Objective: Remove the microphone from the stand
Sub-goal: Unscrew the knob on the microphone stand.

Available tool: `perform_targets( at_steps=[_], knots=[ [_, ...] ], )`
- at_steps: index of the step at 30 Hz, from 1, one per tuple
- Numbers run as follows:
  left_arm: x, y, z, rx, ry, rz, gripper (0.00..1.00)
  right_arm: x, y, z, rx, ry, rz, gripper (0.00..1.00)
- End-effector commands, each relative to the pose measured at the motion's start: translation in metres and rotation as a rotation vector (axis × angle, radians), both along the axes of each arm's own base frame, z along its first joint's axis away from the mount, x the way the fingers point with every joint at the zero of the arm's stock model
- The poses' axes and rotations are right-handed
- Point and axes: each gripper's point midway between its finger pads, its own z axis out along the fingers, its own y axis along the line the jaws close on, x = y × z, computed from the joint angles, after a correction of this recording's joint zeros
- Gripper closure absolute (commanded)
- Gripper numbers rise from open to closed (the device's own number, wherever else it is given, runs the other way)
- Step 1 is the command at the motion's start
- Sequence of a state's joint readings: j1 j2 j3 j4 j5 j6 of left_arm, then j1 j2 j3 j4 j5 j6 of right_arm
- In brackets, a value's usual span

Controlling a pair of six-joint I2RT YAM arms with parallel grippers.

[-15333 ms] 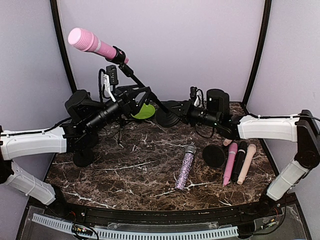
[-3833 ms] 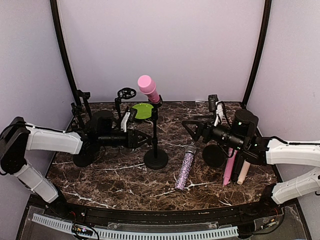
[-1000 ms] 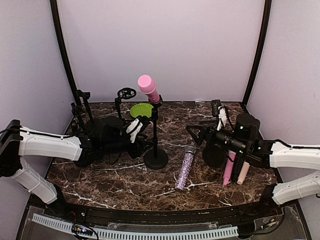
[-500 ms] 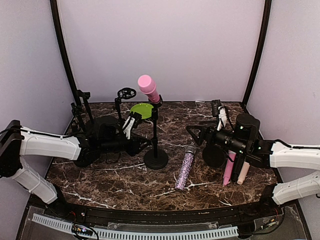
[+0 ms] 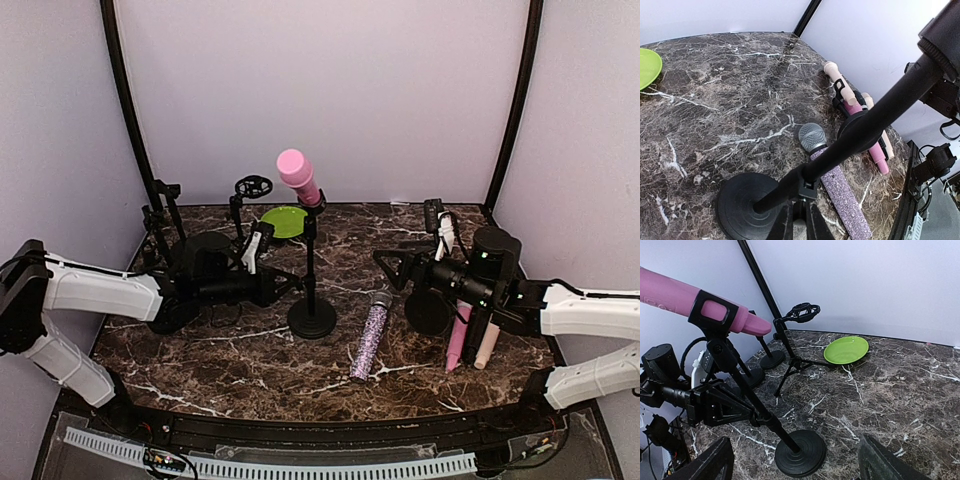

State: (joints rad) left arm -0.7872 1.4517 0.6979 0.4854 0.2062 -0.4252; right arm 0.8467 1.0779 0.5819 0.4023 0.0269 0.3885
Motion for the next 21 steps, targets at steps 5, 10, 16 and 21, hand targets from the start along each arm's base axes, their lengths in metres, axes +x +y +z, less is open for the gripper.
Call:
perform_targets(
  at_steps=[5,10,16,21],
  knots=[
    [0.0,0.005,-0.01,-0.067,0.101,0.049,0.95,-0.003,0.0,0.008,0.033,-0.011,0.0,0.13],
    [-0.002,0.005,-0.017,-0.114,0.182,0.066,1.0,-0.002,0.002,0.01,0.031,-0.011,0.007,0.13],
    [-0.005,0.002,-0.024,-0.149,0.269,0.067,1.0,-0.003,0.001,0.01,0.034,-0.008,0.007,0.13],
    [-0.006,0.005,-0.027,-0.14,0.275,0.076,1.0,-0.004,0.0,0.007,0.031,-0.004,0.004,0.14]
  ],
)
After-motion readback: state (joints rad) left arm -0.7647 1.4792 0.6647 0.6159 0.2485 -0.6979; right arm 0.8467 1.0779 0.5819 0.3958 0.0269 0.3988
